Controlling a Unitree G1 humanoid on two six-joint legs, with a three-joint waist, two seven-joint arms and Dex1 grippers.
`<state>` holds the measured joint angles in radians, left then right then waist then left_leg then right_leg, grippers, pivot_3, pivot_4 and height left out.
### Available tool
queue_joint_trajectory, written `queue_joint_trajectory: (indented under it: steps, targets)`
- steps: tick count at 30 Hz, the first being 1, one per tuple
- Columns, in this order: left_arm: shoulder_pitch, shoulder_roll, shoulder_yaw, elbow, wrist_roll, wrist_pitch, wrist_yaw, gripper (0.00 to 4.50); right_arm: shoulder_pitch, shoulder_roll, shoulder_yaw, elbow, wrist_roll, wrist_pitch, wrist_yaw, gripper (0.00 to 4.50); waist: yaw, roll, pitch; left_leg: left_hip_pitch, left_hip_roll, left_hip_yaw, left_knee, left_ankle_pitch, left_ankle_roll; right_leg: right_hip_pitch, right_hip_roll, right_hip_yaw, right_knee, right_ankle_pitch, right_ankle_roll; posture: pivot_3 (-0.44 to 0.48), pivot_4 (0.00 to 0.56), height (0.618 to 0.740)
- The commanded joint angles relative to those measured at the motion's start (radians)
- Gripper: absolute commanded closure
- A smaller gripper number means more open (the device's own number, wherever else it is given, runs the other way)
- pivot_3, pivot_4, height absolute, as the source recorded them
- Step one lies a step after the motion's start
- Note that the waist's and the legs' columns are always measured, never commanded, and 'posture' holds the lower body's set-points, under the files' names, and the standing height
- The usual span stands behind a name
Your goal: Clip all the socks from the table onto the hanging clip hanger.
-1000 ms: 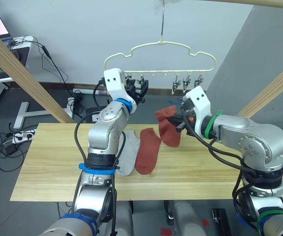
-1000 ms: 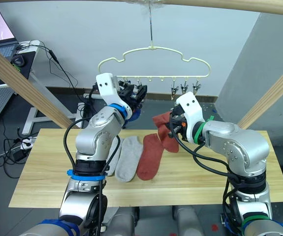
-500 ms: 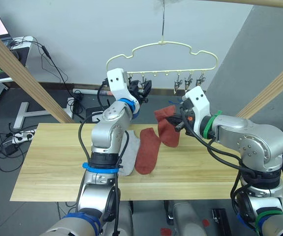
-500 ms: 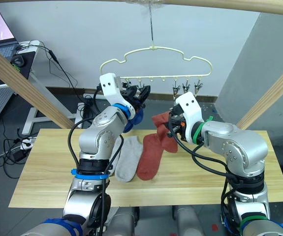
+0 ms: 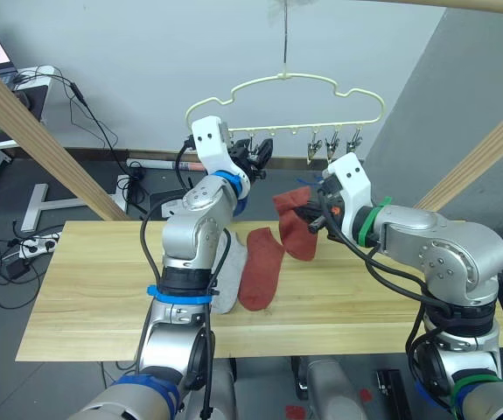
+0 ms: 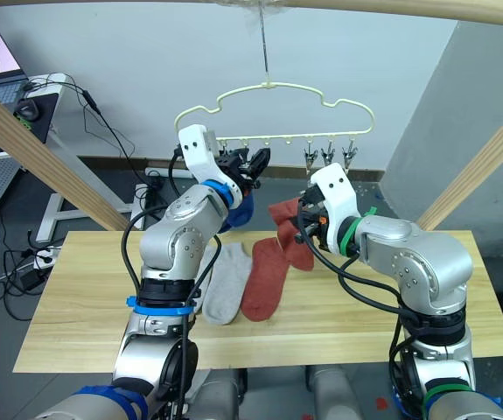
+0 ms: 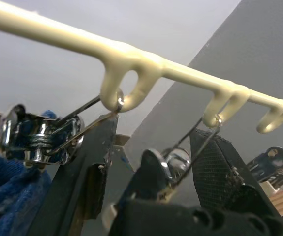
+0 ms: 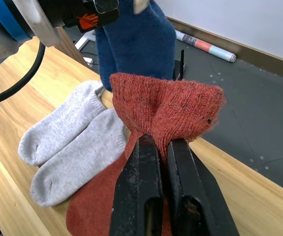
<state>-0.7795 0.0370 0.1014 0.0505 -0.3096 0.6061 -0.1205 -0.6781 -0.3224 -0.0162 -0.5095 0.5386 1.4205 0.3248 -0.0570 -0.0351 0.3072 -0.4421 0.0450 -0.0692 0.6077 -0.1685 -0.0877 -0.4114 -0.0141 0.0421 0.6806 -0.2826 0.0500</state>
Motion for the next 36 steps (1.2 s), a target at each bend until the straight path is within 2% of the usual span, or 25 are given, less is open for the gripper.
queue_joint_trajectory:
  steps: [1, 22, 36]
  targets:
    - [-0.014, 0.002, 0.006, -0.042, -0.007, -0.003, 0.007, 1.86, -0.001, 0.007, -0.011, -0.041, 0.015, -0.024, 0.001, 4.5, 0.0, 0.0, 0.0, 0.0, 0.0, 0.0, 0.0, 0.0, 0.0, 0.0, 0.0, 0.0, 0.0, 0.0, 0.0, -0.062, 0.284, 0.74]
    - [-0.031, 0.028, 0.008, 0.007, 0.062, -0.045, 0.064, 1.86, 0.009, 0.012, -0.012, -0.025, 0.009, -0.05, 0.003, 4.5, 0.001, 0.0, 0.0, 0.0, 0.0, 0.0, 0.0, 0.0, 0.0, 0.0, 0.0, 0.0, 0.0, 0.0, 0.0, -0.057, 0.28, 0.74]
    - [-0.026, 0.01, -0.028, 0.015, 0.043, -0.057, 0.009, 1.86, 0.019, 0.019, -0.021, -0.042, 0.009, -0.04, -0.011, 4.5, 0.0, 0.0, 0.0, 0.0, 0.0, 0.0, 0.0, 0.0, 0.0, 0.0, 0.0, 0.0, 0.0, 0.0, 0.0, -0.08, 0.284, 0.74]
